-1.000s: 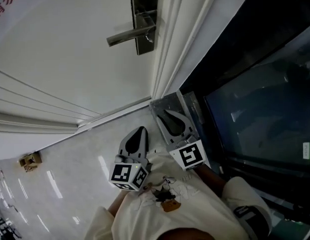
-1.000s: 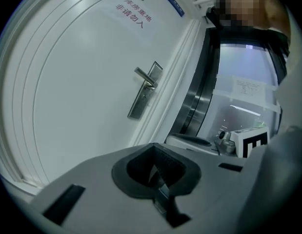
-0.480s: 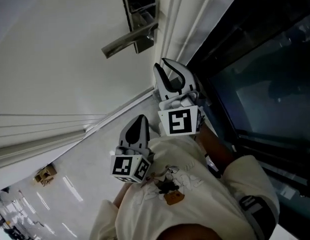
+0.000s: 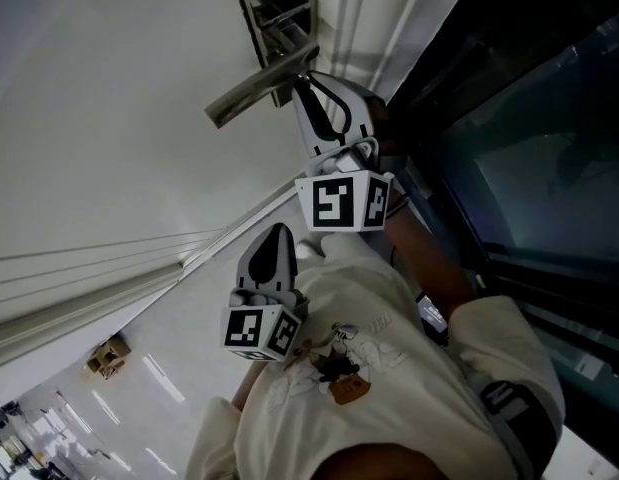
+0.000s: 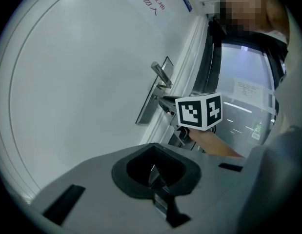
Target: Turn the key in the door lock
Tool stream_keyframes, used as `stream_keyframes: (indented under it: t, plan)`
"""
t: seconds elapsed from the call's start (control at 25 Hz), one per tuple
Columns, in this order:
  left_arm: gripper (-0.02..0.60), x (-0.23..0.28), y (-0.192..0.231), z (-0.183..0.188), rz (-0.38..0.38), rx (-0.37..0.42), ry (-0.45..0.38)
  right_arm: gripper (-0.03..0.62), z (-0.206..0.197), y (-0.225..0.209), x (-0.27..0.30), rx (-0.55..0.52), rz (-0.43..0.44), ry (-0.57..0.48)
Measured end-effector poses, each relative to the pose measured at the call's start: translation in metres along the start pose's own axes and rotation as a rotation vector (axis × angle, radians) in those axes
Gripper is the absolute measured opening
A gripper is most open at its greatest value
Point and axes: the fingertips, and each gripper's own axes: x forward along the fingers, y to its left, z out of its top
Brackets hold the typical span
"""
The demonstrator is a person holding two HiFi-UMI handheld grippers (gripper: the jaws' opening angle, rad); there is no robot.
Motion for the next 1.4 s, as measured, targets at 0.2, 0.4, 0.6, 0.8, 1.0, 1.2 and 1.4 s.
stream_keyframes:
  t: [0.2, 0.4, 0.6, 0.8, 1.0, 1.2, 1.4]
  plan:
    - [0.006, -0.001, 0.007, 0.004, 0.002, -0.016, -0.016, 0.020, 0.001, -0.001, 0.007, -0.008, -0.020, 0.011]
    - [0.006, 0.003, -0.011, -0.006, -0.058, -0.017, -0.001, 0.017, 0.001, 0.002, 0.008, 0.020, 0.029, 0.020]
    - [0.006, 0.000, -0.021, -0.011, -0.080, -0.007, 0.013, 0.015, 0.000, -0.002, 0.008, 0.192, 0.054, 0.002]
    - [0.006, -0.008, -0.016, -0.009, -0.061, -0.006, 0.007, 0.014, -0.002, -0.006, 0.008, 0.505, 0.108, -0.040]
    - [0.006, -0.009, -0.019, -0.014, -0.059, -0.006, 0.012, 0.014, -0.005, -0.010, 0.007, 0.755, 0.154, -0.072]
    - [0.006, -0.006, -0.021, -0.013, -0.065, 0.013, 0.011, 0.015, -0.012, -0.012, 0.008, 1.090, 0.232, -0.107]
    - [0.006, -0.004, -0.021, -0.014, -0.063, 0.009, 0.015, 0.018, -0.015, -0.014, 0.009, 1.304, 0.284, -0.130]
